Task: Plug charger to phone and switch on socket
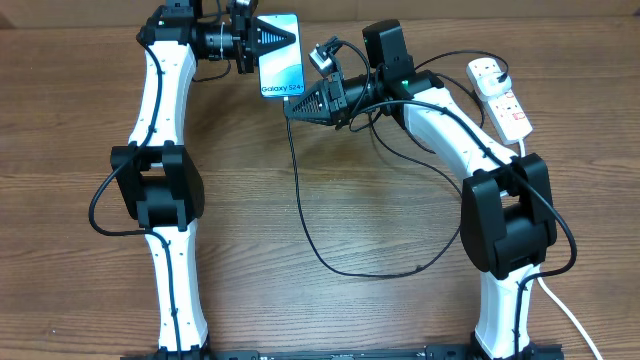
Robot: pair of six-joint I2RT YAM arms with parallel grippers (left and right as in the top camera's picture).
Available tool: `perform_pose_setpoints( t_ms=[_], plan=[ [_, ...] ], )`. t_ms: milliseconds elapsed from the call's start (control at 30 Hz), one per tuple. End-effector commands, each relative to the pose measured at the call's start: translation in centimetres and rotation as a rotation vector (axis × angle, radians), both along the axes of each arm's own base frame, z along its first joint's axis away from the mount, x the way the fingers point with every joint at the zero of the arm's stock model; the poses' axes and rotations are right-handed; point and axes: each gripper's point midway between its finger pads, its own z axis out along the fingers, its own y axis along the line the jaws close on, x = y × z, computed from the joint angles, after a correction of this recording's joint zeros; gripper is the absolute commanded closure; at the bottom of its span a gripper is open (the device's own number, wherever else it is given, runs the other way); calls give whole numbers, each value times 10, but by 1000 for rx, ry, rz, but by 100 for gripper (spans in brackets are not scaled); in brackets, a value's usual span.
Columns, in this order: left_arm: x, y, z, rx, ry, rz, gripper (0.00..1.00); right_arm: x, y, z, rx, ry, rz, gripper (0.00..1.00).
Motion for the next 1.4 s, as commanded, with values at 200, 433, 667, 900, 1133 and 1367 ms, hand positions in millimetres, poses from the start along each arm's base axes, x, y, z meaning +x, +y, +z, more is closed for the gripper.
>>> perform_pose_setpoints(
  t_ms=[200, 433, 667, 900, 1133, 1367],
  plan=[
    [-10, -8, 24, -47, -27, -45, 96, 2, -2, 14, 7, -36, -12, 96],
    [-11, -12, 25, -47, -41, -53, 96, 2, -2, 14, 7, -36, -12, 96],
    [-11, -12, 25, -48, -40, -54, 96, 2, -2, 14, 7, -36, -12, 96],
    [-12, -12, 26, -54, -41, -58, 96, 2, -2, 14, 6, -36, -14, 96],
    [-12, -12, 26, -54, -41, -58, 96, 9, -5, 10, -18, -17, -50, 96],
    [-12, -12, 27, -62, -47, -64, 96, 16, -8, 7, -44, 8, -89, 96]
  ],
)
